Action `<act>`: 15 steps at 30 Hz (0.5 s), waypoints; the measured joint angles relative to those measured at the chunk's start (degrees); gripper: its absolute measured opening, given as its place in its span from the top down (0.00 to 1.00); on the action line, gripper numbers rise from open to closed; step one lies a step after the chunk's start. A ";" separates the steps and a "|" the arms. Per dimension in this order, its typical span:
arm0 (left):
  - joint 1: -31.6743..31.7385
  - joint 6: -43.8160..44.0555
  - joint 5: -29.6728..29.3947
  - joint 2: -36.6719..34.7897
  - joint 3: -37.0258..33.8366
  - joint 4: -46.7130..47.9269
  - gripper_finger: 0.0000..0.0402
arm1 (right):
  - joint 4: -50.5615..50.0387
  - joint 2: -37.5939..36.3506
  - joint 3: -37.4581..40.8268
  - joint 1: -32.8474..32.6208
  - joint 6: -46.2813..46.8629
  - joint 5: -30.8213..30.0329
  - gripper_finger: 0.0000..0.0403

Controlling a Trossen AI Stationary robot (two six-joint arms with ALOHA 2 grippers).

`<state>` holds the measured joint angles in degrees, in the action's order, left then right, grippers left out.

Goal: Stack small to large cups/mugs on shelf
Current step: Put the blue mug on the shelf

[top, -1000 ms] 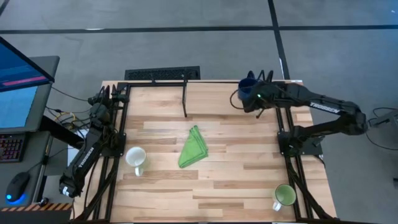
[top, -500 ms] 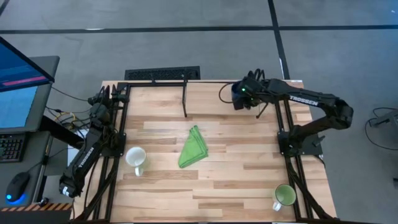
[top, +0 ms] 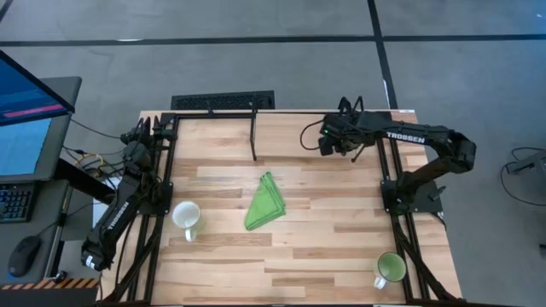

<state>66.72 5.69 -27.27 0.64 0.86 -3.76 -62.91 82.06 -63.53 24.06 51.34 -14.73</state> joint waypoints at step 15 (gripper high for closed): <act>0.00 0.15 0.46 0.00 0.00 -0.01 0.72 | -1.12 2.08 0.02 -0.06 3.75 -0.08 0.81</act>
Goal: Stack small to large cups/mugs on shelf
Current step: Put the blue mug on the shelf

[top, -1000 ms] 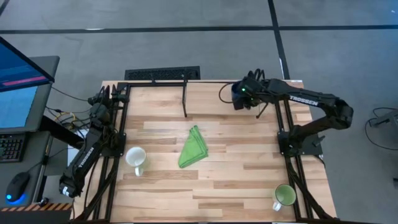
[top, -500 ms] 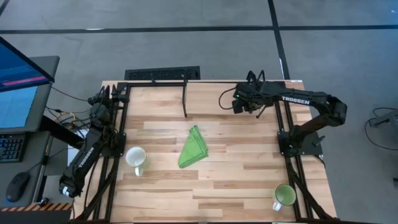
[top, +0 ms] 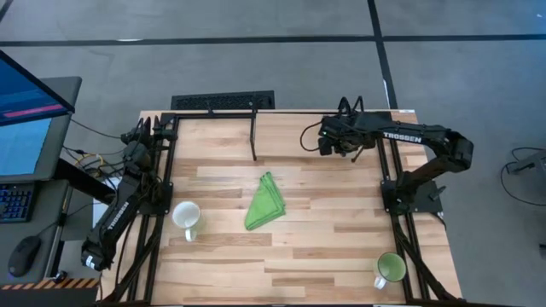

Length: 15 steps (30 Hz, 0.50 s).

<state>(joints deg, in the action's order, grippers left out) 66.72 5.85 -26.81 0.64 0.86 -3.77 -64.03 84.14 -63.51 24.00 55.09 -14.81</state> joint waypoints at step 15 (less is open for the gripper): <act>0.02 0.00 1.05 0.13 0.00 0.07 0.72 | -0.68 5.04 -0.04 -0.04 -2.76 -0.52 0.75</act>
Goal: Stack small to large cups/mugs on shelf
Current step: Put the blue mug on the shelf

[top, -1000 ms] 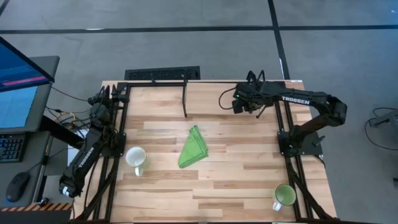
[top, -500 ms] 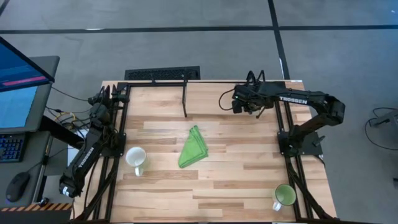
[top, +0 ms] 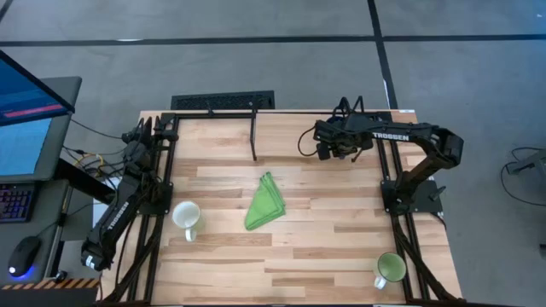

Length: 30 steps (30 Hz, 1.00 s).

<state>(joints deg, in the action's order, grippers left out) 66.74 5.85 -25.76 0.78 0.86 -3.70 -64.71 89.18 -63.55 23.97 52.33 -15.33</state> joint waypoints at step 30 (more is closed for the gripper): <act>0.00 0.00 -0.02 0.00 0.00 0.03 0.72 | -0.80 -0.04 0.13 0.02 1.11 -0.92 0.74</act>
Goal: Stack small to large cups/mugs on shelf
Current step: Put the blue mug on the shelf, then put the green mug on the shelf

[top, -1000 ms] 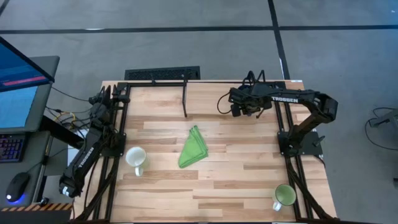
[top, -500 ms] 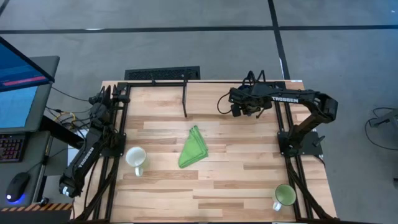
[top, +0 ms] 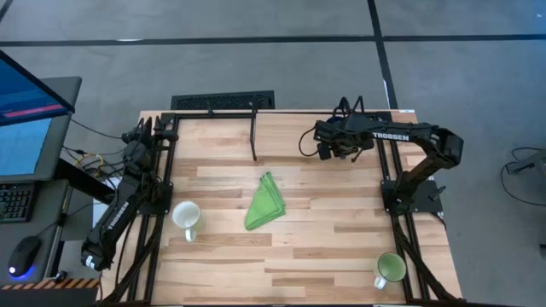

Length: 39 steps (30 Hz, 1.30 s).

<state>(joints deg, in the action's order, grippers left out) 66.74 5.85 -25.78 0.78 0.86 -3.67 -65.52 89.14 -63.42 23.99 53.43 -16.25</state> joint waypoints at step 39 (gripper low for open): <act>0.00 -0.02 -0.02 0.00 0.00 0.03 0.72 | -16.17 0.04 -24.78 -6.63 -6.04 -0.85 0.36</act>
<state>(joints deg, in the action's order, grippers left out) 66.74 5.82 -25.80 0.78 0.86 -3.64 -81.68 89.19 -88.20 17.36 47.40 -17.10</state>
